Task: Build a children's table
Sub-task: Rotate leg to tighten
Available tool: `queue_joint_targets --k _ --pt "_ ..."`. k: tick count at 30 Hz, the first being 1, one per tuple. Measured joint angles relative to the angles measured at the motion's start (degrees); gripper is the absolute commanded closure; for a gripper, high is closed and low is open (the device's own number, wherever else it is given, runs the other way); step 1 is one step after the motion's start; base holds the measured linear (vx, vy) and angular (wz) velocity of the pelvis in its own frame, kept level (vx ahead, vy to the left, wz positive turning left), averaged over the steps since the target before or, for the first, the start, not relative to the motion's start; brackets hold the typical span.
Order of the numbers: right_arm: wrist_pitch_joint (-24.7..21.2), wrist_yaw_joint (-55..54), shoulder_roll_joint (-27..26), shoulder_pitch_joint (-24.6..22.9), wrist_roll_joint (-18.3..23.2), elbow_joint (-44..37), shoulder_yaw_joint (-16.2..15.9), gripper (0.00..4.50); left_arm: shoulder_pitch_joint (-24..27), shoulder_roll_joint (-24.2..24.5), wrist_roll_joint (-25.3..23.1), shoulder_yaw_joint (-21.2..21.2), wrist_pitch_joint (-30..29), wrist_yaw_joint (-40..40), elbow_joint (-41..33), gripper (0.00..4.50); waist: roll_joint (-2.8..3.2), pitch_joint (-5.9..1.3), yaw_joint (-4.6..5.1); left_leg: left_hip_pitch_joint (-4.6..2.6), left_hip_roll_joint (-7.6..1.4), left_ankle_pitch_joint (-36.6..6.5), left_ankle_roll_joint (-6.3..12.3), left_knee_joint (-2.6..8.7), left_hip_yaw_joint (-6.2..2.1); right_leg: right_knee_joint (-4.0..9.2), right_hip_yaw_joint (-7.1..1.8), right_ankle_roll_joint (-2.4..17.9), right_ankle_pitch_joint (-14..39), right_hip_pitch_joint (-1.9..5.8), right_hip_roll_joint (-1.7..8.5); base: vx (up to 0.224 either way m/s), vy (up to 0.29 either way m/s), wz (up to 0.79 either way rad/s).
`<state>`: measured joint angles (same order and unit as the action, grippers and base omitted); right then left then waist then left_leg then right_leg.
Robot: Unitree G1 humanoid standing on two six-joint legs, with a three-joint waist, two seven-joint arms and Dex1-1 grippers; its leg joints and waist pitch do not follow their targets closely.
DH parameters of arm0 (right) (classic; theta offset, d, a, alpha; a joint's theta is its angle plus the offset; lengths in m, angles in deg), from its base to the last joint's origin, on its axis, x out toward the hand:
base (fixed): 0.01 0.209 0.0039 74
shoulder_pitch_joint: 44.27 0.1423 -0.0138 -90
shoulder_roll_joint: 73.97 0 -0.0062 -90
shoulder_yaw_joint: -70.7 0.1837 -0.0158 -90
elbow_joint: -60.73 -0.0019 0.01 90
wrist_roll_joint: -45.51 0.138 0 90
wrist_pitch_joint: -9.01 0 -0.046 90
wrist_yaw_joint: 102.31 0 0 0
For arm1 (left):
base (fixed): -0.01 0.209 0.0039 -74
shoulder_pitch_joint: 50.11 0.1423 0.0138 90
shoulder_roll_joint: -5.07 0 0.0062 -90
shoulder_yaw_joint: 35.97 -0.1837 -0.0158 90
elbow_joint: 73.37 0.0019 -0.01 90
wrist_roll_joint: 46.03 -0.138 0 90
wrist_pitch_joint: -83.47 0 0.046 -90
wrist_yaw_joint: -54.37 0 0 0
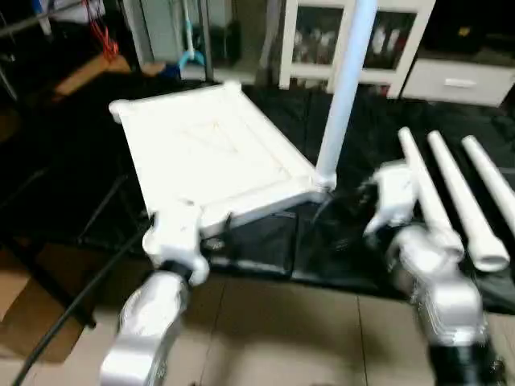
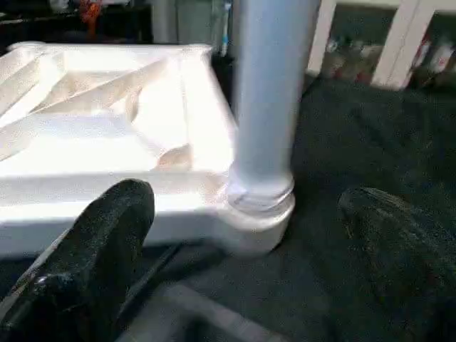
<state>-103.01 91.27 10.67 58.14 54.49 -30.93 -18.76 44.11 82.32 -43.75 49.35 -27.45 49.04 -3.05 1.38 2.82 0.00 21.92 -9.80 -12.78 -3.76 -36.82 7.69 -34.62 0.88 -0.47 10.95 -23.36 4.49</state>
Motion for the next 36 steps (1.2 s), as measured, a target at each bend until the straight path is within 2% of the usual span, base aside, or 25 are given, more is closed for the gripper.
queue_joint_targets --k 4,5,7,8,9,10,11,12,13,14,15,16,17,18,20,22,25,26,27,29,36 --pt "-0.39 -2.26 -1.19 -2.11 -0.11 -2.82 0.17 0.02 0.71 -0.37 -1.07 0.61 1.85 2.01 -0.07 0.58 0.05 0.06 0.69 0.00 -0.02 -0.01 0.00 0.81 -0.11 1.83 0.56 -0.19 0.09 0.33 0.03 -0.038 0.016 -0.03" --pt "-0.38 -2.56 -1.50 -2.90 -0.18 -3.60 0.09 0.02 0.70 -0.95 -2.04 0.69 3.30 3.28 -0.06 0.58 0.24 0.13 1.19 0.01 -0.07 -0.01 0.00 1.11 -0.30 2.65 1.34 -0.19 0.09 0.63 0.16 -0.051 0.027 -0.06" --pt "-0.33 -2.47 -1.27 -4.04 -0.74 -4.05 -0.32 0.02 0.70 -2.40 -2.57 1.50 4.70 5.15 -0.06 0.58 0.66 0.39 1.76 -0.05 -0.13 -0.01 0.00 1.42 -0.57 3.73 2.31 -0.19 0.10 1.08 0.46 -0.052 0.031 -0.07" --pt "-0.14 -2.39 -1.13 -4.44 -1.13 -4.08 -0.67 0.02 0.70 -3.00 -2.64 1.96 5.00 6.13 -0.06 0.58 0.96 0.67 2.39 -0.14 -0.17 -0.02 0.00 1.60 -0.67 4.18 3.29 -0.20 0.10 1.38 0.81 -0.086 0.024 -0.07" --pt "0.69 -2.14 -0.48 -5.44 -2.17 -4.69 -1.34 0.02 0.77 -3.74 -2.50 2.47 5.00 7.01 -0.09 0.58 1.13 0.91 2.64 -0.04 -0.23 -0.02 0.00 1.98 -0.57 4.23 3.82 -0.21 0.12 1.73 0.88 -0.086 0.024 -0.07" --pt "1.49 -1.98 -0.13 -6.60 -2.86 -5.20 -1.71 0.02 0.93 -4.42 -2.39 3.25 5.00 7.67 -0.23 0.58 1.12 1.13 2.55 -0.27 -0.34 -0.01 0.00 2.40 -0.37 3.07 4.09 -0.21 0.90 1.96 1.10 -0.104 -0.021 0.10" --pt "2.74 -2.43 0.17 -8.92 -3.99 -5.84 -1.64 0.02 0.99 -4.51 -2.06 3.73 5.11 8.19 -0.61 0.58 0.14 1.25 1.17 -0.84 -0.61 -0.01 0.00 2.80 1.75 -1.93 3.18 0.42 3.21 1.93 1.55 -0.046 -0.130 0.24" --pt "4.01 -3.16 0.27 -9.83 -5.07 -5.99 -1.75 0.02 1.78 -4.57 -1.99 4.25 5.63 8.47 -1.61 0.58 -2.08 0.88 0.10 -1.18 -0.45 0.01 -0.04 2.26 3.29 -4.09 1.27 -0.87 4.02 2.15 1.56 -0.046 -0.130 0.24" --pt "5.52 -4.05 0.89 -10.04 -6.09 -6.09 -1.65 0.02 2.96 -5.06 -1.88 4.72 6.06 8.65 -1.96 0.58 -2.29 1.06 -0.43 -0.73 -0.73 -0.69 -0.08 0.25 3.37 -4.59 0.53 -1.32 3.80 1.18 0.95 -0.003 -0.143 0.09" --pt "7.73 -5.15 1.18 -9.68 -7.21 -6.31 -1.59 0.02 5.68 -5.80 -1.81 5.25 6.24 8.95 -2.04 0.58 -0.84 0.79 -1.56 -0.69 0.23 -1.77 0.42 -3.43 0.25 -4.68 0.68 -1.31 3.80 0.36 0.91 0.041 -0.017 -0.21" --pt "9.26 -5.84 1.08 -9.99 -7.64 -7.03 -1.39 0.02 6.53 -5.65 -1.76 5.55 6.23 9.13 -1.79 0.58 -0.01 0.68 -1.50 -1.24 1.46 -1.89 0.52 -3.58 -1.47 -4.64 0.96 -1.31 3.80 0.09 0.82 0.041 -0.017 -0.21" --pt "10.50 -6.26 0.83 -10.76 -7.79 -7.20 -0.88 0.02 6.03 -5.39 -1.78 5.56 6.32 9.25 -1.74 0.58 0.22 0.67 -1.29 -1.54 1.96 -2.84 -0.22 -2.17 -2.01 -4.37 1.46 -1.30 3.79 -0.46 1.00 0.000 0.000 0.00" --pt "11.15 -6.69 0.82 -12.13 -7.94 -7.10 -0.89 0.02 5.52 -4.94 -1.93 5.47 6.67 9.30 -1.80 0.58 -0.16 0.82 -0.77 -1.38 1.47 -2.31 -0.29 -1.00 -1.29 -3.24 0.99 -0.86 3.37 -0.65 0.41 -0.079 -0.035 0.33" --pt "11.24 -6.73 0.74 -12.76 -8.04 -7.05 -0.91 0.02 5.59 -4.85 -2.03 5.46 6.95 9.30 -1.77 0.58 -0.23 0.81 -0.50 -1.22 0.95 -1.71 -0.31 -0.40 -0.95 -2.18 0.76 -0.14 2.62 -0.40 -0.15 -0.079 -0.035 0.33" --pt "11.13 -6.30 0.57 -12.62 -7.20 -7.10 -0.35 0.02 5.93 -3.91 -2.21 5.03 7.86 9.00 -1.79 0.58 -0.22 0.81 0.09 -1.41 0.75 -1.39 -0.08 -0.23 -0.59 -0.46 0.65 0.18 -0.02 0.42 -0.28 -0.069 0.016 0.04" --pt "9.96 -5.51 -0.45 -12.19 -5.68 -7.12 0.72 0.02 6.42 -3.47 -2.24 4.65 8.82 8.17 -1.98 0.58 -0.15 0.83 0.75 -1.71 0.77 -1.41 -0.07 -0.13 -0.58 -0.07 0.90 0.12 0.00 0.66 -0.12 -0.031 0.018 -0.02" --pt "8.09 -4.85 -1.26 -11.79 -3.57 -7.11 1.16 0.02 6.61 -3.55 -2.24 4.16 9.25 7.29 -1.98 0.58 0.04 0.92 1.68 -1.59 0.76 -1.41 -0.07 0.36 -0.89 1.19 1.60 -0.03 0.08 0.77 -0.07 0.000 0.000 0.00" --pt "7.32 -4.69 -1.75 -10.92 -2.74 -7.11 1.14 0.02 6.58 -3.58 -2.33 3.96 9.65 6.93 -1.98 0.58 0.19 0.98 2.19 -1.34 0.77 -1.41 -0.07 0.60 -1.04 1.70 1.84 -0.03 0.08 0.78 -0.07 0.000 0.000 0.00" --pt "7.14 -4.54 -1.87 -10.23 -2.36 -7.11 1.10 0.02 6.48 -3.52 -2.45 3.57 9.77 6.75 -1.98 0.58 0.24 0.99 2.65 -0.96 0.77 -1.41 -0.08 0.64 -1.07 1.86 1.93 -0.03 0.08 0.66 -0.06 0.000 0.000 0.00" --pt "7.14 -4.29 -1.89 -9.81 -1.90 -7.13 1.12 0.02 6.22 -3.25 -2.53 2.51 9.89 6.26 -1.98 0.58 0.21 0.98 3.04 -0.91 0.77 -1.41 -0.08 0.64 -1.06 1.93 1.94 -0.03 0.08 0.58 -0.04 0.000 0.000 0.00" --pt "6.10 -3.13 -1.91 -9.17 -1.80 -7.13 1.05 0.02 4.77 -2.45 -2.48 1.37 10.61 4.84 -1.96 0.58 0.23 1.00 3.40 -0.84 0.77 -1.41 -0.07 0.63 -1.00 1.95 1.94 -0.03 0.08 0.27 -0.02 0.000 0.000 0.00"
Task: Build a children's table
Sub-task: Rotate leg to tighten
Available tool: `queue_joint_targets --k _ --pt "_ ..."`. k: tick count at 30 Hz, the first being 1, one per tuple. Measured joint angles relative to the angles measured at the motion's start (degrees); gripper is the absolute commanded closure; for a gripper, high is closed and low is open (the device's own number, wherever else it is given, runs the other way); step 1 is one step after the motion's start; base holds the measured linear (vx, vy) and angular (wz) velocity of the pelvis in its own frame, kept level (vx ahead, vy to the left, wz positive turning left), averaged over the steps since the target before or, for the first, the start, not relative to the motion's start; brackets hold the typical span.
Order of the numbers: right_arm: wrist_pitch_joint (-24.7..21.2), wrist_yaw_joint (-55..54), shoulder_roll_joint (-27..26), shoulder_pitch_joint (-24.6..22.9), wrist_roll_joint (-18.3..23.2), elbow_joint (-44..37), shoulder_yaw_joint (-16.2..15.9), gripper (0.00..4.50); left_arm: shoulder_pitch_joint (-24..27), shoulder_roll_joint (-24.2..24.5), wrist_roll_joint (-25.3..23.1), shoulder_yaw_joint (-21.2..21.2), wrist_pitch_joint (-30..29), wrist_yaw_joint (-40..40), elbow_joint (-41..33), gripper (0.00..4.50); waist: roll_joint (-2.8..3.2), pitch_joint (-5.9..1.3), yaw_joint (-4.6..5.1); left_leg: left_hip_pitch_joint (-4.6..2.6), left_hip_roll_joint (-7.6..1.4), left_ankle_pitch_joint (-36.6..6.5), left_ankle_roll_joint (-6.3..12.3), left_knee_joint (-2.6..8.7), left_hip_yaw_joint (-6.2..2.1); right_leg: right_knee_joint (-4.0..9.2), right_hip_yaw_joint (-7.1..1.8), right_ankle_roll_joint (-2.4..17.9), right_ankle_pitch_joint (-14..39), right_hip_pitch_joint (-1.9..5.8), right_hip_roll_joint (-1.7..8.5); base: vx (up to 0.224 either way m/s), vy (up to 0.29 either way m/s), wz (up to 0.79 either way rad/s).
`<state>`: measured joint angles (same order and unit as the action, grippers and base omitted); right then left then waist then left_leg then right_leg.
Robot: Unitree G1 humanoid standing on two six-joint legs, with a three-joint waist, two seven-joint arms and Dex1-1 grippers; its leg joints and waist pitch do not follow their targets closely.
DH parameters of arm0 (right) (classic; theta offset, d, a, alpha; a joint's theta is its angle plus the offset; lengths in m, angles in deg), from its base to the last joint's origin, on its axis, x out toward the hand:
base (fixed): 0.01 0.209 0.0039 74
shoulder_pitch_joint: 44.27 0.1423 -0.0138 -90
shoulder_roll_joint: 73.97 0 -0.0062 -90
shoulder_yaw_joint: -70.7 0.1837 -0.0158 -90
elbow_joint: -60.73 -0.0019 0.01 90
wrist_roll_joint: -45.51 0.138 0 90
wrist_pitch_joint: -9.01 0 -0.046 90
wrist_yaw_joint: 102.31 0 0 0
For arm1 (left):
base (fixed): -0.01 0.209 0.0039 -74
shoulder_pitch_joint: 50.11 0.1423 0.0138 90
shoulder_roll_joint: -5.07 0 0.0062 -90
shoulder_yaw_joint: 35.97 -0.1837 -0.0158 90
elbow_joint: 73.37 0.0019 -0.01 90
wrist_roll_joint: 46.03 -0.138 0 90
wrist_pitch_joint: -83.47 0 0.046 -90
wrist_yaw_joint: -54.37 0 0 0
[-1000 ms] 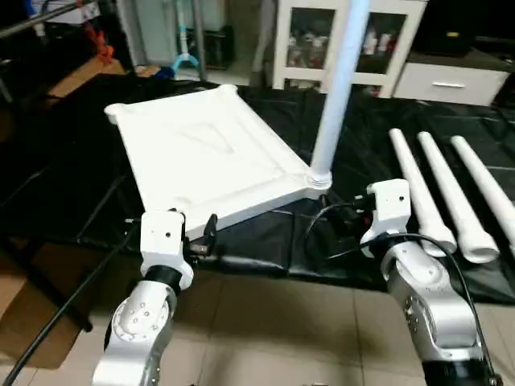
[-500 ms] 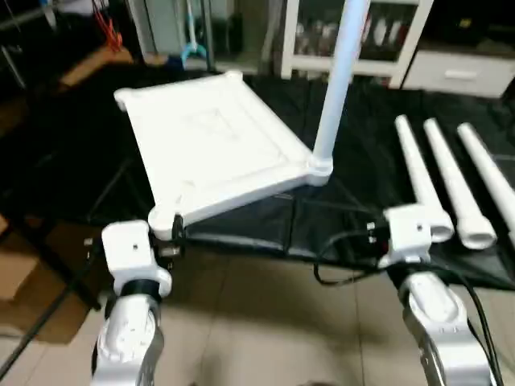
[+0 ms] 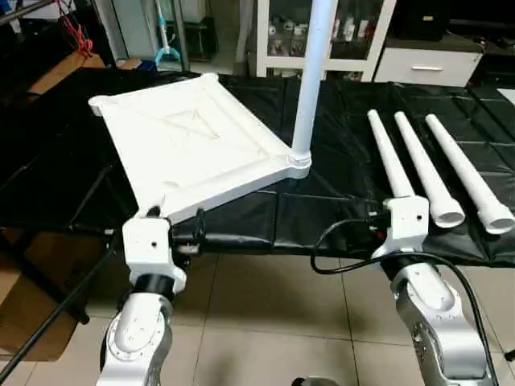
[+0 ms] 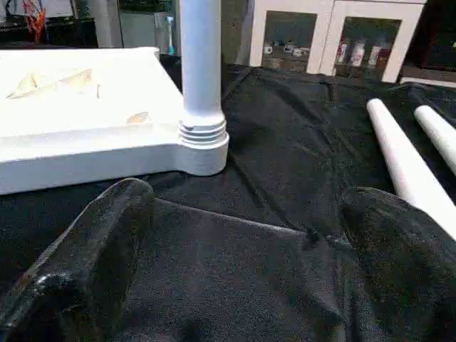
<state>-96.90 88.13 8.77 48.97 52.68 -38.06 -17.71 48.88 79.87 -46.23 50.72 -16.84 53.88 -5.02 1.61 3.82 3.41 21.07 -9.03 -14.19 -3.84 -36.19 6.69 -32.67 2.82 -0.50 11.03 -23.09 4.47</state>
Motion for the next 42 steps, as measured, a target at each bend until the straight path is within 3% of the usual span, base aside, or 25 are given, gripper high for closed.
queue_joint_targets --k 4,7,8,9,10,11,12,14,16,17,19,21,22,24,26,28,29,31,33,35,36,37,38,40,42 --pt "-0.43 0.03 0.32 0.88 -0.01 0.00 -0.09 0.02 0.00 0.02 0.00 0.01 0.02 -0.42 0.01 0.58 0.02 0.04 0.08 -0.17 0.00 0.00 0.00 0.00 0.05 0.02 0.02 -0.01 0.01 0.03 0.01 0.000 0.000 0.00" --pt "-1.24 0.13 0.35 1.23 -0.01 0.00 -0.66 0.02 -0.02 0.23 0.00 -0.01 0.02 -0.43 0.06 0.58 0.67 0.53 0.82 -1.36 -0.58 -0.04 0.01 0.33 -0.18 1.33 2.20 -0.02 0.05 1.28 0.12 0.000 0.000 0.00" --pt "-1.49 0.20 0.25 1.28 -0.01 0.00 -0.94 0.02 -0.20 0.30 0.00 0.03 0.04 -0.43 0.01 0.58 1.19 1.11 0.82 -2.15 -1.21 -0.05 0.01 1.12 0.15 0.63 3.47 0.09 1.38 2.91 0.34 0.000 0.000 0.00" --pt "-1.53 0.27 0.12 1.06 -0.02 -0.06 -0.95 0.02 -0.61 0.89 0.00 -0.03 0.10 -0.47 0.04 0.58 1.17 1.40 0.35 -2.54 -1.21 -0.05 0.00 1.42 0.70 -3.86 3.95 0.54 4.09 3.18 1.11 0.000 0.000 0.00" --pt "-1.63 0.26 0.32 0.74 -0.04 -0.06 -0.76 0.02 -1.35 0.87 -0.01 -0.07 0.18 -0.48 -0.02 0.58 0.47 1.21 -0.76 -2.74 -1.45 -0.05 0.00 1.35 1.96 -7.29 3.57 0.68 5.07 4.29 1.20 0.055 -0.090 0.06" --pt "-1.80 0.29 0.52 1.81 -0.05 0.02 -0.69 0.02 -1.36 0.71 -0.01 -0.22 0.46 -0.51 -0.18 0.58 -1.47 0.56 -2.16 -3.25 -1.49 -0.24 -0.04 0.71 3.45 -8.07 0.71 0.06 8.08 5.05 0.49 0.123 -0.142 -0.01" --pt "-1.93 0.46 0.62 2.36 -0.04 -0.05 -0.79 0.02 -0.55 0.18 -0.03 -0.28 0.41 -0.50 0.00 0.58 -1.47 0.82 -2.94 -2.84 -1.08 -1.45 0.71 -0.48 3.16 -7.94 0.50 0.25 8.27 4.89 0.44 0.123 -0.142 -0.01" --pt "-2.14 0.67 0.69 2.28 -0.04 0.02 -0.75 0.02 -0.13 -0.02 -0.03 -1.45 0.28 -0.70 0.25 0.58 -0.11 0.17 -5.07 -1.54 0.56 -3.19 4.30 -4.53 0.85 -6.96 -0.68 0.38 8.28 5.69 -0.48 0.156 -0.063 0.07" --pt "-2.16 0.66 0.95 2.19 -0.04 0.00 -0.62 0.02 -0.98 -0.05 -0.03 -1.70 0.38 -0.88 -0.09 0.58 1.32 -0.75 -5.54 -1.67 1.03 -3.09 4.34 -0.96 0.29 -5.44 -1.30 0.62 8.14 6.28 -2.44 0.144 -0.031 0.32" --pt "-2.24 0.65 0.90 2.41 -0.05 0.19 -0.40 0.02 -1.05 0.25 -0.03 -1.16 0.47 -0.89 -0.15 0.58 2.16 -1.23 -5.93 -2.36 0.40 -0.72 1.74 -0.26 0.07 -5.18 -1.43 1.01 8.08 6.10 -3.07 0.107 0.021 0.22" --pt "-2.28 0.92 -0.12 3.54 -0.01 0.21 -1.95 0.02 -0.56 1.17 -0.03 0.30 0.36 -0.70 0.21 0.58 1.71 -1.39 -4.99 -2.48 0.75 -1.22 1.70 0.02 -0.27 -5.87 -0.95 2.52 8.86 5.70 -2.61 0.115 0.016 0.12" --pt "-2.28 1.19 -0.23 3.81 0.01 0.15 -2.29 0.02 -0.59 1.39 -0.04 0.99 0.34 -0.54 0.29 0.58 0.54 -1.54 -3.64 -3.14 1.84 -2.10 2.25 -0.13 -0.47 -9.01 -0.73 1.71 8.63 2.71 -0.72 0.146 -0.028 -0.06" --pt "-2.28 1.17 -0.15 3.60 -0.01 0.16 -2.09 0.02 -0.79 1.34 -0.03 0.87 0.35 -0.56 0.27 0.58 -0.25 -1.78 -2.96 -3.34 2.63 -2.52 2.63 -0.20 -0.48 -8.13 -1.29 0.93 7.89 1.37 0.30 0.123 -0.043 -0.08" --pt "-2.38 1.13 1.16 2.66 -0.06 0.72 -0.87 0.02 -1.41 0.19 -0.04 -0.61 0.26 -0.66 0.60 0.58 -0.93 -1.70 -2.45 -2.46 3.26 -4.66 9.13 -3.27 -0.64 -7.71 -2.73 -0.30 7.26 2.51 -0.15 0.113 -0.023 0.05" --pt "-2.52 0.82 2.03 2.59 -0.10 1.08 1.01 0.02 -1.74 -0.14 -0.02 -2.19 0.27 -1.01 0.57 0.58 -0.43 -1.72 -3.14 0.58 3.37 -4.16 9.19 -8.04 -1.49 -5.27 -2.95 0.11 7.09 4.89 -0.98 0.123 0.003 0.03" --pt "-2.51 0.79 1.53 3.05 -0.07 0.86 0.84 0.02 -1.81 0.30 -0.02 -1.66 0.30 -1.01 0.34 0.58 1.07 -1.93 -3.65 1.75 2.42 -2.68 6.74 -3.22 -1.62 -3.77 -1.67 0.29 7.13 6.81 -2.06 0.121 0.019 -0.01" --pt "-2.52 0.83 1.39 3.31 -0.07 0.83 0.56 0.02 -1.81 0.45 -0.02 -1.36 0.36 -1.01 0.31 0.58 3.34 -1.86 -3.69 1.34 0.82 0.77 3.96 -1.10 -2.11 -3.33 -0.49 0.14 7.61 8.07 -3.33 0.091 0.103 -0.10" --pt "-2.68 1.34 -0.47 3.51 0.03 0.77 -2.01 0.02 -0.73 1.45 -0.05 0.32 0.33 -0.90 0.48 0.58 2.60 -1.35 -3.80 -0.42 0.26 0.23 1.88 -1.22 -0.21 -5.38 -0.78 1.60 9.12 7.81 -2.60 0.095 0.098 -0.26" --pt "-2.70 1.64 -0.59 3.45 0.03 0.71 -2.88 0.02 -0.81 1.69 -0.04 1.11 0.18 -0.77 0.76 0.58 1.18 -1.07 -3.77 -2.53 0.24 -0.98 1.77 -0.94 2.39 -7.64 -0.17 1.19 9.10 5.43 -1.19 0.128 0.025 -0.56" --pt "-2.70 1.68 0.14 3.46 0.04 0.60 -2.17 0.02 -1.53 1.47 -0.03 0.95 0.16 -0.78 0.79 0.58 -0.12 -1.02 -3.46 -4.81 0.08 -1.77 1.25 -0.21 5.53 -7.40 -0.01 1.39 7.09 3.07 0.03 0.106 -0.021 -0.59" --pt "-2.70 1.66 0.56 3.42 0.03 0.61 -1.78 0.02 -2.01 1.32 -0.03 0.79 0.16 -0.79 0.82 0.58 -0.79 -1.08 -3.43 -5.49 0.07 -2.18 0.81 -0.16 6.22 -7.22 -0.47 0.88 5.94 3.13 0.17 0.101 -0.046 -0.57" --pt "-2.70 1.62 0.99 3.13 0.02 0.60 -1.12 0.02 -2.44 1.10 -0.03 0.51 0.14 -0.83 0.92 0.58 -0.98 -1.08 -3.48 -5.08 0.27 -3.25 1.33 -0.49 5.82 -6.87 -1.08 0.73 6.27 3.52 -0.49 0.177 -0.058 -0.39" --pt "-2.74 1.32 1.45 2.93 -0.04 1.02 0.18 0.02 -3.36 0.26 0.02 -0.98 0.13 -1.02 1.16 0.58 -0.26 -1.43 -3.63 -3.34 1.25 -4.41 4.19 -3.37 2.62 -6.02 -1.63 0.90 6.17 3.82 -1.18 0.195 -0.027 -0.17" --pt "-2.76 1.13 1.51 3.08 -0.06 1.10 1.07 0.02 -3.64 0.19 0.03 -1.63 0.14 -1.12 1.16 0.58 -0.03 -1.64 -3.69 -0.11 2.73 -4.00 5.19 -6.34 0.12 -4.88 -1.83 1.22 6.06 4.79 -1.28 0.163 -0.021 -0.11" --pt "-2.76 1.14 1.02 3.10 -0.05 0.87 0.64 0.02 -3.66 0.38 0.03 -1.31 0.12 -1.13 1.17 0.58 1.45 -2.01 -3.95 2.38 2.10 -1.75 6.34 -1.61 -0.47 -3.43 -0.47 1.25 6.45 6.43 -2.38 0.144 -0.002 -0.02"
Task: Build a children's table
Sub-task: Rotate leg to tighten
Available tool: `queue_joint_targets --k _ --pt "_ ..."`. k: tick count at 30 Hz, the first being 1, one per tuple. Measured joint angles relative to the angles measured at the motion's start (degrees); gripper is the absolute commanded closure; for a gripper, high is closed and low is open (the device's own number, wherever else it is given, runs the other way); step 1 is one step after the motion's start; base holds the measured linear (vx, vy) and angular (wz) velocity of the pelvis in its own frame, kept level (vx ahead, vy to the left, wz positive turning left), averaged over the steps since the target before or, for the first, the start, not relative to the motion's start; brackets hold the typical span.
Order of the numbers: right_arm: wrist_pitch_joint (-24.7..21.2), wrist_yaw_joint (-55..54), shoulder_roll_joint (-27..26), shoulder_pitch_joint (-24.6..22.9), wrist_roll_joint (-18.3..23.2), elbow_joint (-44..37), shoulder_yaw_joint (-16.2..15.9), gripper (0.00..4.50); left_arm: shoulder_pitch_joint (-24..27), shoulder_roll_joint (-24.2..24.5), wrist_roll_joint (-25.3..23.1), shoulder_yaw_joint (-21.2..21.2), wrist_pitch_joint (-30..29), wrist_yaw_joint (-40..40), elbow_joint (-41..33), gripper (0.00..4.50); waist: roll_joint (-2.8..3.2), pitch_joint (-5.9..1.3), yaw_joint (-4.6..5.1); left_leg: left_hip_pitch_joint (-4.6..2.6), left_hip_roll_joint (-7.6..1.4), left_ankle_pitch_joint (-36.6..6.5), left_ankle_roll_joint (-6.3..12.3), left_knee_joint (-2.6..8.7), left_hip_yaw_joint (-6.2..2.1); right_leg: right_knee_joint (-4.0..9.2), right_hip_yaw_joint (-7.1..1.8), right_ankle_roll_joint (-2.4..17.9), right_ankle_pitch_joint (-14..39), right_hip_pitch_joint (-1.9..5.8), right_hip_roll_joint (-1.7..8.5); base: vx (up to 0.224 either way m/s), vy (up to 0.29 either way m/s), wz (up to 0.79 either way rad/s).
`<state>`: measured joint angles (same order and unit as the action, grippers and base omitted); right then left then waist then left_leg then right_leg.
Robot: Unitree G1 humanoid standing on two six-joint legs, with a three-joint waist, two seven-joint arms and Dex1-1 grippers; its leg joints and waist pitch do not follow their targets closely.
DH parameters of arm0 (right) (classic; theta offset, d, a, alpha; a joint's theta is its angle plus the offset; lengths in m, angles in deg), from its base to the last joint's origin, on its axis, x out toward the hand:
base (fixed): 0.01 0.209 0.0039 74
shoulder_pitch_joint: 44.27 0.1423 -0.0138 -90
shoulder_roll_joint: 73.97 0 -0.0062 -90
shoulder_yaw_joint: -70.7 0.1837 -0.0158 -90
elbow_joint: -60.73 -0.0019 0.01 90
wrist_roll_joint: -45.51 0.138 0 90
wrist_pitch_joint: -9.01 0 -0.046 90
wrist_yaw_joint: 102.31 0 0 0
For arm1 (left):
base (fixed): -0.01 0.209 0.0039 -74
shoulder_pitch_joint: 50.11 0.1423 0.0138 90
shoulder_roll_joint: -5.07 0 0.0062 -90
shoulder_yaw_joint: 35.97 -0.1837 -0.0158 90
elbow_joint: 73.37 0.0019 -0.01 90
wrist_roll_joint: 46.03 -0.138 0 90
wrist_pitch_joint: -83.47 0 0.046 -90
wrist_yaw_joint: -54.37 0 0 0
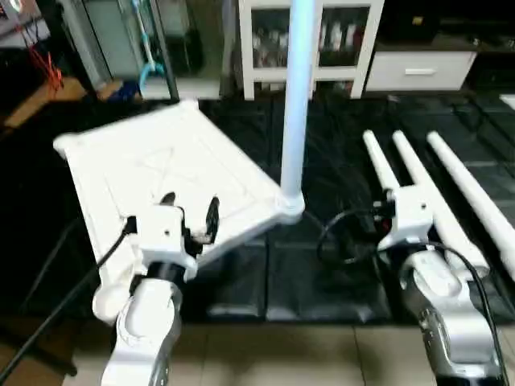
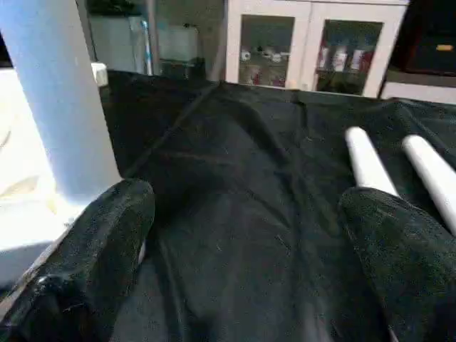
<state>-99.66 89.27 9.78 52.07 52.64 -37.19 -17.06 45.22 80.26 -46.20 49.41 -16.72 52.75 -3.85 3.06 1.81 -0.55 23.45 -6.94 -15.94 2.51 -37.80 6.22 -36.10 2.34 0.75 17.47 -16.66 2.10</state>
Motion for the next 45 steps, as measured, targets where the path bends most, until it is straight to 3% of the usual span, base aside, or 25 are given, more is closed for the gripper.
queue_joint_targets --k 1,2,3,4,6,7,8,9,10,11,13,16,18,20,24,26,30,36,39,45 --pt "0.00 -0.02 -0.04 0.08 0.00 -0.08 -0.12 0.02 -0.26 0.06 0.00 0.01 -0.01 -0.04 0.05 0.58 1.61 -0.14 -0.14 0.04 -1.24 2.90 -0.44 2.15 -0.24 0.21 0.81 -0.10 0.46 0.92 -1.06 0.168 0.060 0.01" --pt "-0.04 -0.03 -0.61 0.02 -0.01 0.03 -0.53 0.02 0.07 0.42 0.00 0.42 -0.02 -0.05 0.08 0.58 2.42 0.06 0.01 -0.70 -2.18 5.31 -3.37 1.80 -1.08 0.17 1.72 -0.64 1.26 1.69 -1.22 0.170 0.118 -0.04" --pt "-0.04 0.10 -1.30 0.06 0.04 -0.14 -1.77 0.02 0.12 0.75 -0.01 0.89 -0.04 -0.05 0.30 0.58 2.01 0.10 0.69 -0.89 -1.71 4.69 -3.55 1.62 -1.25 -0.43 1.64 -0.26 1.98 1.68 -0.79 0.170 0.118 -0.04" --pt "-0.04 0.14 -1.63 0.24 0.07 -0.27 -2.67 0.02 0.08 1.18 0.01 1.72 -0.08 -0.04 0.55 0.58 1.42 0.13 1.25 -0.99 -1.12 4.33 -3.33 1.60 -1.25 -1.60 1.29 0.70 2.54 1.17 -0.42 0.157 0.078 -0.01" --pt "-0.04 0.08 -1.23 0.32 0.10 -0.36 -2.52 0.02 0.07 1.03 0.66 1.94 -0.23 -0.67 0.97 0.58 0.90 0.00 2.29 -1.43 -0.16 3.56 -2.63 1.41 -1.24 -4.53 0.87 -0.11 2.13 -1.52 0.54 0.140 0.030 0.00" --pt "-0.04 0.09 -0.97 0.34 0.09 -0.36 -2.28 0.02 -0.01 1.04 1.09 1.71 -0.26 -1.19 0.97 0.58 0.59 -0.12 2.48 -1.48 0.46 3.45 -2.45 1.31 -1.22 -4.74 0.10 -1.47 1.21 -3.13 1.12 0.096 0.006 -0.11" --pt "-0.04 0.11 -0.63 0.29 0.09 -0.33 -1.71 0.02 -0.40 1.18 1.71 1.20 -0.46 -2.15 1.07 0.58 -0.27 -0.33 2.34 -1.21 1.53 3.18 -2.16 0.84 -1.16 -3.73 -1.36 -2.92 -0.55 -4.52 2.32 0.000 0.000 0.00" --pt "-0.04 0.16 -0.11 0.02 0.08 -0.28 -1.02 0.02 -0.48 1.26 2.21 0.24 -0.97 -3.26 1.20 0.58 -0.14 -0.43 2.05 -0.44 1.62 2.90 -1.28 0.05 -1.07 -3.86 -1.73 -2.93 -0.74 -4.81 2.25 0.000 0.000 0.00" --pt "-0.05 0.21 0.21 -0.07 0.05 -0.13 -0.32 0.02 -0.52 1.36 2.81 -1.37 -1.27 -4.67 1.20 0.58 -0.14 -0.43 1.63 0.05 1.56 3.02 -1.08 0.01 -1.15 -3.88 -1.76 -2.82 -0.81 -5.03 2.13 0.000 0.000 0.00" --pt "-0.05 0.35 0.57 0.01 0.05 -0.12 0.30 0.02 -0.51 1.45 3.71 -2.86 -1.37 -6.58 1.22 0.58 -0.04 -0.50 1.44 0.00 1.49 3.15 -1.49 0.65 -1.02 -3.80 -1.59 -2.83 -0.92 -5.14 2.12 0.000 0.000 0.00" --pt "-0.05 1.37 1.28 0.27 0.07 0.04 0.30 0.02 -0.43 2.13 5.23 -3.09 -1.37 -8.72 1.31 0.30 -0.03 -0.50 0.92 -0.46 1.05 3.64 -3.45 1.56 -0.97 -3.00 -1.37 -2.69 -1.56 -5.07 1.83 0.000 0.000 0.00" --pt "-0.03 3.62 2.01 0.92 0.39 0.48 -0.71 0.02 -0.39 4.30 7.38 -2.60 -2.46 -12.17 1.56 0.21 0.44 -0.28 0.33 -0.77 0.07 3.66 -4.43 1.63 -0.92 -0.89 -1.03 -2.17 -2.66 -3.93 1.17 -0.064 0.025 -0.03" --pt "0.11 5.85 3.67 2.39 1.32 2.18 -1.06 0.02 -0.78 6.47 7.40 -2.88 -3.83 -14.60 1.93 0.04 0.50 0.16 0.25 -1.36 -0.01 3.65 -4.41 1.62 -0.34 -0.55 -1.16 -1.99 -2.95 -3.17 1.35 -0.085 0.049 0.06" --pt "0.18 7.50 5.36 2.66 1.90 2.61 -0.59 0.02 -1.26 7.48 7.49 -3.11 -5.00 -16.38 2.65 0.04 0.38 0.51 0.27 -1.82 -0.12 3.63 -4.39 1.65 0.53 -0.47 -1.65 -2.30 -2.78 -3.12 1.51 -0.103 0.044 0.08" --pt "0.22 11.56 7.72 2.68 2.58 4.81 -0.36 0.02 -2.40 8.47 8.84 -4.60 -7.20 -19.45 4.00 0.04 0.18 0.87 0.50 -1.69 -0.12 3.63 -4.39 1.74 1.05 -0.07 -1.53 -2.36 -2.81 -3.25 2.03 -0.072 0.042 -0.02" --pt "0.20 13.88 9.08 2.67 3.43 5.09 -0.35 0.02 -4.00 8.85 9.46 -5.07 -8.05 -20.54 5.00 0.04 0.15 0.94 0.56 -1.28 -0.11 3.64 -4.38 1.77 1.26 0.11 -1.50 -2.26 -3.16 -3.34 2.24 0.000 0.000 0.00" --pt "0.41 16.35 11.61 2.65 3.40 6.28 -0.36 0.02 -5.92 9.33 9.27 -5.38 -9.28 -21.02 7.16 0.04 0.17 0.96 0.80 -1.34 -0.16 3.65 -4.37 1.78 1.80 0.39 -1.60 -2.18 -3.90 -3.40 2.45 0.000 0.000 0.00" --pt "0.84 12.79 9.69 2.23 2.87 6.18 -0.30 0.02 -6.99 6.95 7.09 -5.03 -9.41 -17.46 11.14 0.04 -0.06 1.05 1.64 -1.17 -0.43 3.66 -4.35 1.89 2.08 0.37 -1.53 -2.17 -3.91 -3.77 2.42 0.000 0.000 0.00" --pt "0.82 12.21 8.43 1.73 2.02 5.82 -0.86 0.02 -7.93 7.15 6.19 -5.40 -8.90 -16.96 11.82 0.04 -0.02 1.00 1.64 -0.79 -0.56 4.45 -3.31 1.96 2.22 0.31 -1.47 -2.17 -4.78 -4.31 2.39 0.000 0.000 0.00" --pt "0.83 12.68 9.08 1.42 1.70 5.82 -2.09 0.02 -9.08 8.84 5.43 -9.81 -8.55 -21.11 12.96 0.04 -0.06 0.97 1.26 -0.46 -0.75 4.53 -3.18 2.06 2.44 0.74 -1.44 -2.22 -4.75 -4.51 2.33 0.000 0.000 0.00"
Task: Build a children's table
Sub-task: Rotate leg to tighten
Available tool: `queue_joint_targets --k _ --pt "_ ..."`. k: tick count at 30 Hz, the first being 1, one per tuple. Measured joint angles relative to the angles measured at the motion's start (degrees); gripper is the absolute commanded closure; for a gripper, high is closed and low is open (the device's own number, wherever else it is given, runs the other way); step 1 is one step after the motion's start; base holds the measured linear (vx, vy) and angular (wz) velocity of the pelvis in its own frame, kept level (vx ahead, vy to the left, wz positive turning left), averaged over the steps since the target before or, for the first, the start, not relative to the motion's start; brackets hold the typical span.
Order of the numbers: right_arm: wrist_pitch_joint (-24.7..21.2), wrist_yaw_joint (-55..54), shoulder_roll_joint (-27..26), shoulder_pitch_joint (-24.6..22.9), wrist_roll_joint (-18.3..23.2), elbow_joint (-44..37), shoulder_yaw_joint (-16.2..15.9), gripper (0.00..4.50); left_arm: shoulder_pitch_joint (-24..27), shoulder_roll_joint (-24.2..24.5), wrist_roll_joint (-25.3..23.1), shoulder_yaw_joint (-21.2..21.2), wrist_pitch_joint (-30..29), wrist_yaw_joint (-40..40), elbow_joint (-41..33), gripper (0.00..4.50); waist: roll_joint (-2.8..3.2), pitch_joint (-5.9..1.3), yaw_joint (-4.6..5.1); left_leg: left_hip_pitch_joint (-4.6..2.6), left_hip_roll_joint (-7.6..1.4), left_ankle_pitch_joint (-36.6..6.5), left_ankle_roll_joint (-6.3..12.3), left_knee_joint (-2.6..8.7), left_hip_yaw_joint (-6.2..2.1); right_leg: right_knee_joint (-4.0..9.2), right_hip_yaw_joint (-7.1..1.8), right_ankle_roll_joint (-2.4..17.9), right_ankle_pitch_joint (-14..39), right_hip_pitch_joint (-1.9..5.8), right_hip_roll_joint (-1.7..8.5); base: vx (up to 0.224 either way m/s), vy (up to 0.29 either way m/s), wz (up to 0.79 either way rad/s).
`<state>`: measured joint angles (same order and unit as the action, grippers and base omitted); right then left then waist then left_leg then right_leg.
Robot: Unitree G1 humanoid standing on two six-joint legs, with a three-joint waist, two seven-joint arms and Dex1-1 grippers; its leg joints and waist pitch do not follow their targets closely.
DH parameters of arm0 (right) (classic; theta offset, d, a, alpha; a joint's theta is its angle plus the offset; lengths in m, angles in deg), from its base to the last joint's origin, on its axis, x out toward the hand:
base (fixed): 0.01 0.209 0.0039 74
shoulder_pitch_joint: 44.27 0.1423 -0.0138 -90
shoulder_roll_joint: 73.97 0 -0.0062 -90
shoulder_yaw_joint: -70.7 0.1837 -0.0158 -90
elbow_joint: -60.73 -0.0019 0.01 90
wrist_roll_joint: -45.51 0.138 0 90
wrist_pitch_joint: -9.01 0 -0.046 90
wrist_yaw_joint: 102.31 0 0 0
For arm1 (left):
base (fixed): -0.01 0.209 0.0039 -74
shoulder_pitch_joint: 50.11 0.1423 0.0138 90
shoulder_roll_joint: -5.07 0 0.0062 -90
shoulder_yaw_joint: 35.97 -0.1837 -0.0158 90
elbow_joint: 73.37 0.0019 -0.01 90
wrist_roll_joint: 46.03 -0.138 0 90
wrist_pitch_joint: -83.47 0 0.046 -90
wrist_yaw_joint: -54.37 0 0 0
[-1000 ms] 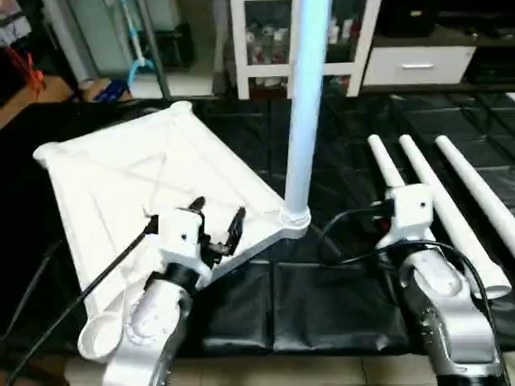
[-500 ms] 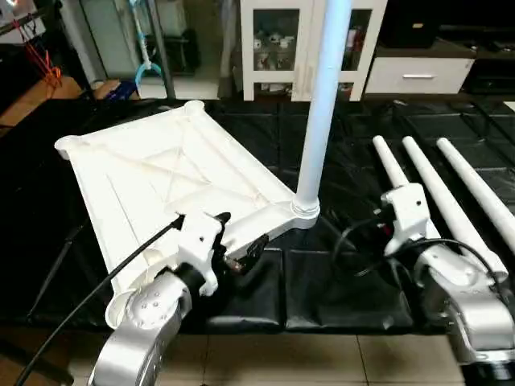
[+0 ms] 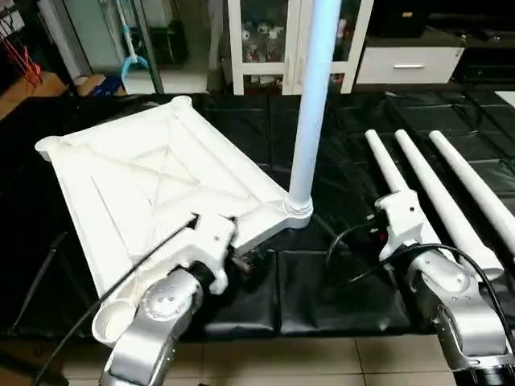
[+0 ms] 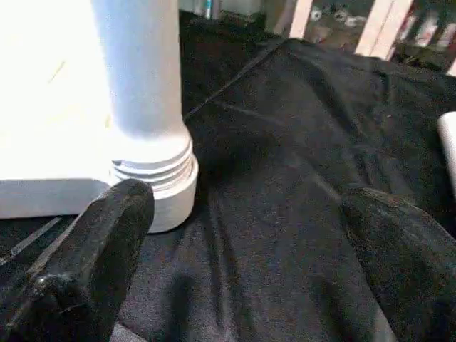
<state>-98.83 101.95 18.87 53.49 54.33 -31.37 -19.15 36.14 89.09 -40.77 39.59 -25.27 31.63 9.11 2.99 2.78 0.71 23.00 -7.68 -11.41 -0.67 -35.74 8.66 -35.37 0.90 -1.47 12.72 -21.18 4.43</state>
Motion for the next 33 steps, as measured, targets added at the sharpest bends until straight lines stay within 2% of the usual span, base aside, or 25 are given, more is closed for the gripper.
queue_joint_targets --k 1,2,4,6,8,10,13,15,17,20,23,25,28,30,31,33 --pt "0.01 0.10 0.32 0.16 0.00 0.20 -0.05 0.02 -1.01 0.72 -0.75 -0.90 0.18 -0.79 1.05 0.04 0.00 0.00 -0.19 0.03 -0.02 0.09 0.15 0.00 0.04 0.04 0.00 0.00 0.00 -0.01 -0.01 0.000 0.000 0.00" --pt "0.01 0.13 0.61 0.61 -0.01 0.27 -0.05 0.02 -1.79 1.35 -1.59 -1.40 0.37 -1.39 1.77 0.31 0.00 0.00 -0.30 0.05 -0.03 0.07 0.22 0.01 0.13 0.11 -0.03 0.00 0.00 -0.02 0.00 0.000 0.000 0.00" --pt "0.09 0.66 1.31 1.24 -0.04 0.47 -0.04 0.02 -3.13 2.39 -2.56 -2.19 1.02 -2.62 2.83 0.38 -0.03 0.00 -0.58 0.05 -0.03 0.04 0.30 0.00 0.22 0.17 -0.05 0.01 -0.01 0.00 0.03 0.000 0.000 0.00" --pt "0.39 1.91 2.25 1.67 -0.14 0.68 -0.03 0.02 -4.37 3.07 -2.73 -2.35 1.65 -3.99 3.59 0.38 -0.04 -0.01 -0.93 0.03 -0.03 0.04 0.36 0.00 0.32 0.17 -0.08 0.03 -0.02 0.00 0.07 0.000 0.000 0.00" --pt "0.41 3.52 3.30 2.38 -0.20 1.33 -0.20 0.02 -5.81 3.92 -2.70 -2.39 1.65 -5.18 4.32 0.68 -0.04 -0.01 -1.05 0.02 -0.12 0.10 0.44 0.00 0.46 0.14 -0.06 0.06 -0.04 0.01 0.09 0.000 0.000 0.00" --pt "0.51 4.79 4.54 2.79 -0.24 1.35 -0.53 0.02 -6.57 4.50 -2.59 -2.35 1.65 -6.28 4.56 0.79 -0.01 -0.03 -1.16 -0.02 -0.23 0.11 0.44 0.00 0.67 0.14 -0.06 0.09 -0.05 0.03 0.12 0.000 0.000 0.00" --pt "0.60 5.21 5.01 2.86 -0.27 1.61 -0.53 0.02 -7.58 4.68 -2.57 -2.42 1.63 -7.26 5.25 1.00 -0.01 -0.03 -1.07 -0.05 -0.41 0.10 0.44 0.00 1.05 0.15 -0.08 0.20 -0.12 0.02 0.14 0.000 0.000 0.00" --pt "0.60 5.22 5.03 2.84 -0.27 2.51 -0.52 0.02 -8.11 4.62 -2.63 -2.92 1.64 -7.95 6.22 1.22 0.02 -0.04 -1.02 -0.06 -0.41 0.11 0.44 0.00 1.08 0.16 -0.09 0.28 -0.17 0.03 0.16 0.000 0.000 0.00" --pt "0.61 5.22 5.08 2.73 -0.27 2.55 -0.50 0.02 -8.31 4.52 -2.77 -3.85 1.63 -8.40 7.26 1.21 0.09 -0.06 -1.02 -0.06 -0.41 0.11 0.44 0.00 1.11 0.16 -0.11 0.34 -0.21 0.01 0.17 0.000 0.000 0.00" --pt "0.61 5.59 5.29 2.61 -0.26 2.55 -0.46 0.02 -8.70 4.43 -2.91 -4.78 1.63 -9.30 8.49 1.65 0.10 -0.06 -1.03 -0.06 -0.41 0.11 0.43 0.00 1.11 0.14 -0.09 0.36 -0.23 0.01 0.17 0.000 0.000 0.00" --pt "0.62 6.37 6.08 2.58 -0.26 2.55 -0.49 0.02 -10.59 4.51 -3.53 -5.02 1.63 -9.64 10.00 1.66 0.12 -0.07 -1.10 -0.06 -0.42 0.11 0.43 0.00 1.11 0.14 -0.08 0.39 -0.26 0.02 0.17 0.000 0.000 0.00" --pt "0.66 6.47 6.33 2.58 -0.26 2.55 -0.49 0.02 -11.83 4.64 -4.11 -5.03 1.62 -9.64 11.23 2.06 0.14 -0.08 -1.04 -0.07 -0.42 0.11 0.43 0.00 1.13 0.15 -0.09 0.42 -0.28 0.02 0.18 0.000 0.000 0.00" --pt "0.66 6.54 6.33 2.57 -0.27 2.55 -0.51 0.02 -12.91 4.62 -4.82 -5.12 1.61 -9.63 12.85 2.14 0.14 -0.08 -0.96 -0.07 -0.42 0.11 0.43 0.00 1.16 0.16 -0.10 0.42 -0.29 0.02 0.19 0.000 0.000 0.00" --pt "0.66 6.82 6.34 2.49 -0.30 2.55 -0.53 0.02 -13.35 4.59 -5.04 -5.19 1.51 -9.64 13.96 2.31 0.14 -0.08 -0.93 -0.07 -0.42 0.11 0.43 0.00 1.16 0.16 -0.09 0.42 -0.29 0.01 0.19 0.000 0.000 0.00" --pt "0.66 6.96 6.34 2.45 -0.38 2.55 -0.57 0.02 -13.63 4.59 -5.07 -5.26 1.37 -9.69 14.20 2.54 0.14 -0.08 -0.96 -0.07 -0.43 0.11 0.43 0.00 1.16 0.16 -0.09 0.42 -0.29 0.01 0.19 0.000 0.000 0.00" --pt "0.66 7.11 6.35 2.39 -0.44 2.55 -0.65 0.02 -14.60 4.60 -5.18 -5.63 1.15 -10.11 14.90 2.53 0.14 -0.08 -0.99 -0.07 -0.43 0.11 0.44 0.01 1.17 0.16 -0.08 0.42 -0.29 0.01 0.19 0.000 0.000 0.00"
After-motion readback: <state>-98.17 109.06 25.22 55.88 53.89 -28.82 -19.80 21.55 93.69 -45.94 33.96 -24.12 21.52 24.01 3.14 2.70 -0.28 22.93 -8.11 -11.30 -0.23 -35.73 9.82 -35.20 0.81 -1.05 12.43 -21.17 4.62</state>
